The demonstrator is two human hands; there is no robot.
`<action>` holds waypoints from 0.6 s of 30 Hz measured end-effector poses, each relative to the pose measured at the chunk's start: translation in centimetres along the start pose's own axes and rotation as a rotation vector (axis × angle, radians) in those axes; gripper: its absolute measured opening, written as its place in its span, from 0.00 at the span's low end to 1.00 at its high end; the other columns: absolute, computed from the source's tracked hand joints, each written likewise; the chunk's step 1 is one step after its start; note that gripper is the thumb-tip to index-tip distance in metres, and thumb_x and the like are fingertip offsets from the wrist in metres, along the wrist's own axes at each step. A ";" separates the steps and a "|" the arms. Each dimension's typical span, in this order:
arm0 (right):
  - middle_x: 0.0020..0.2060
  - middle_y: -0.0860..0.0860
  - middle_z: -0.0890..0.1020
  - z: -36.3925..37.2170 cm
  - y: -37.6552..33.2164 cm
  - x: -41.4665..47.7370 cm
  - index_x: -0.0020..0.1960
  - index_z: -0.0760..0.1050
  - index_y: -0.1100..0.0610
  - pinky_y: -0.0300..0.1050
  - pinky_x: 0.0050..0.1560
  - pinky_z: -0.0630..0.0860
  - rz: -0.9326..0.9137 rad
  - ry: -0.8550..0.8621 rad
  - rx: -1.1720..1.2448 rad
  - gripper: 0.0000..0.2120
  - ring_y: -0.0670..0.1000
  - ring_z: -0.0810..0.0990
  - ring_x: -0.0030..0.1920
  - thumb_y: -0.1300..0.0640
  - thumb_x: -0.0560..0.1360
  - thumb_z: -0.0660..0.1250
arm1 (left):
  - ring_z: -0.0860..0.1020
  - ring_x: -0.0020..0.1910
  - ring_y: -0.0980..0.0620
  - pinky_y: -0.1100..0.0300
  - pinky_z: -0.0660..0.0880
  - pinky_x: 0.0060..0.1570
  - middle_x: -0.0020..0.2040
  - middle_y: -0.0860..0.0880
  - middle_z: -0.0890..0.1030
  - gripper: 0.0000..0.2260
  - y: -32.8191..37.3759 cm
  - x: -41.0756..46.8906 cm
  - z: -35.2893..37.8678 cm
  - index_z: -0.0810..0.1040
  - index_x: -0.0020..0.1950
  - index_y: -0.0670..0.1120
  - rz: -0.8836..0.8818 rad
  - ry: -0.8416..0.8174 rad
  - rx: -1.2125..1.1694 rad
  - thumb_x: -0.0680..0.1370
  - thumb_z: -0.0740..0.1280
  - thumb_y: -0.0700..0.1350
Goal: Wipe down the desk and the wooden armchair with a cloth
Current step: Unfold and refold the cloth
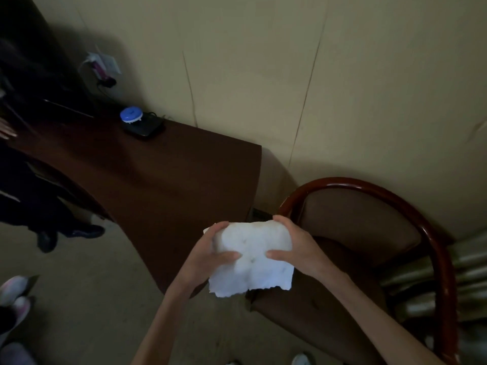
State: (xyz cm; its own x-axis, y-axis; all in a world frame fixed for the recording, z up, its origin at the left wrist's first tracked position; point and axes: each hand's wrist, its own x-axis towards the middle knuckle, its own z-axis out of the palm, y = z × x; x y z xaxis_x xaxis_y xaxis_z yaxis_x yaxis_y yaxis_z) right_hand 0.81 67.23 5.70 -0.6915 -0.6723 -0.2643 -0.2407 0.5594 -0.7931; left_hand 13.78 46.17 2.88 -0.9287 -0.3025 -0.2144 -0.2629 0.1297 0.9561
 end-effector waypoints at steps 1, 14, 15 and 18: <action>0.69 0.43 0.69 0.2 -0.1 0.2 0.73 0.61 0.46 0.47 0.64 0.70 0.017 0.037 -0.063 0.37 0.48 0.67 0.68 0.46 0.70 0.75 | 0.75 0.54 0.68 0.72 0.75 0.43 0.61 0.59 0.74 0.29 0.1 0.0 0.1 0.71 0.67 0.57 0.011 -0.004 0.023 0.69 0.78 0.47; 0.47 0.49 0.84 2.2 -7.3 3.8 0.52 0.77 0.50 0.46 0.46 0.81 -0.055 0.001 0.327 0.15 0.47 0.83 0.48 0.48 0.69 0.76 | 0.76 0.56 0.53 0.60 0.76 0.47 0.59 0.56 0.75 0.16 -0.2 -1.0 -7.9 0.79 0.48 0.56 0.004 0.262 0.009 0.65 0.77 0.58; 0.48 0.49 0.85 2.4 -8.1 4.2 0.54 0.77 0.50 0.46 0.47 0.82 -0.036 -0.015 0.404 0.16 0.47 0.84 0.48 0.49 0.69 0.76 | 0.80 0.52 0.52 0.61 0.78 0.43 0.55 0.55 0.80 0.20 -0.1 -1.0 -8.4 0.80 0.50 0.55 -0.001 0.241 -0.160 0.63 0.78 0.60; 0.50 0.50 0.86 3.3 -10.0 5.4 0.57 0.78 0.50 0.50 0.51 0.82 0.079 -0.044 0.619 0.19 0.49 0.85 0.49 0.49 0.68 0.77 | 0.80 0.55 0.46 0.48 0.78 0.54 0.57 0.47 0.82 0.32 -1.1 -1.0 -9.3 0.76 0.60 0.50 -0.068 0.196 -0.508 0.63 0.77 0.64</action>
State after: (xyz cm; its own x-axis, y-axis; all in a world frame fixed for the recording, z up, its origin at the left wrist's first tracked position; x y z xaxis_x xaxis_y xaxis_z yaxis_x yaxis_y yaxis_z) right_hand 1.73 56.41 10.39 -0.6595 -0.6670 -0.3467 0.2581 0.2323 -0.9378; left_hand 17.41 37.58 3.93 -0.8349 -0.4712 -0.2844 -0.1163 -0.3539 0.9280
